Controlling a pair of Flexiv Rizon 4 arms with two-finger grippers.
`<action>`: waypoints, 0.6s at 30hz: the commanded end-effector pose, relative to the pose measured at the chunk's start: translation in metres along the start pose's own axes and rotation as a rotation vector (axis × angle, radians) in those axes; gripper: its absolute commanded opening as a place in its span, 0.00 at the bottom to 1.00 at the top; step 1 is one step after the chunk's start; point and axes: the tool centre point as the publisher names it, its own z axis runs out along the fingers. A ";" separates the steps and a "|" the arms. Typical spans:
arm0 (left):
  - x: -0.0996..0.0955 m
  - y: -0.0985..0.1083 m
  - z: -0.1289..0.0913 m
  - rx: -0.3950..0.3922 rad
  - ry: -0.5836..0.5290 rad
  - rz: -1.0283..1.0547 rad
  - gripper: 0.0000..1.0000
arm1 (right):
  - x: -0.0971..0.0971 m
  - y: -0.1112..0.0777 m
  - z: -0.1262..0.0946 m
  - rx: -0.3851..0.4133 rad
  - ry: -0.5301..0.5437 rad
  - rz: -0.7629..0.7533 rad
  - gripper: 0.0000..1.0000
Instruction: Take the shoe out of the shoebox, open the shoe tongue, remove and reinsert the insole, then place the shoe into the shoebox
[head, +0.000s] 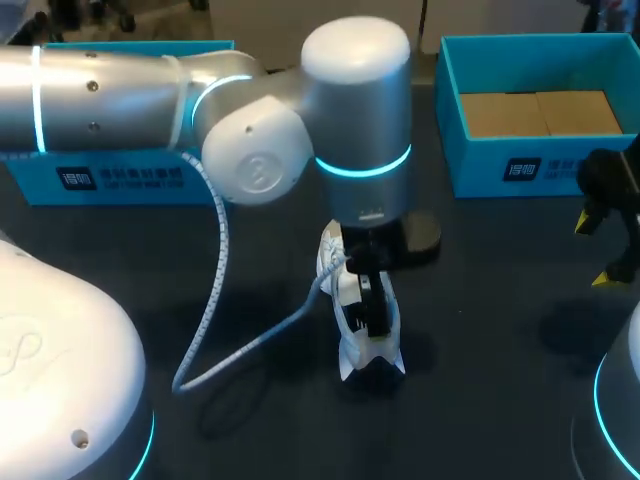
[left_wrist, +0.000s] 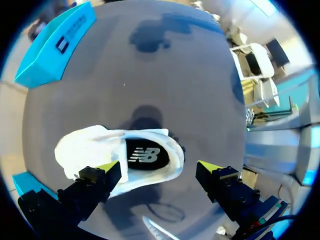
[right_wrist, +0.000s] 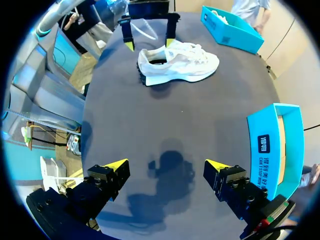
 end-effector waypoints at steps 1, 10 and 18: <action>0.004 0.002 0.008 0.003 -0.001 -0.003 1.00 | 0.000 0.000 0.001 0.003 -0.001 0.000 1.00; 0.012 0.003 0.026 -0.020 0.013 -0.006 1.00 | 0.000 0.000 0.001 0.003 -0.001 0.000 1.00; 0.011 -0.007 0.051 -0.043 0.035 -0.031 1.00 | 0.000 0.000 0.001 0.003 -0.001 0.000 1.00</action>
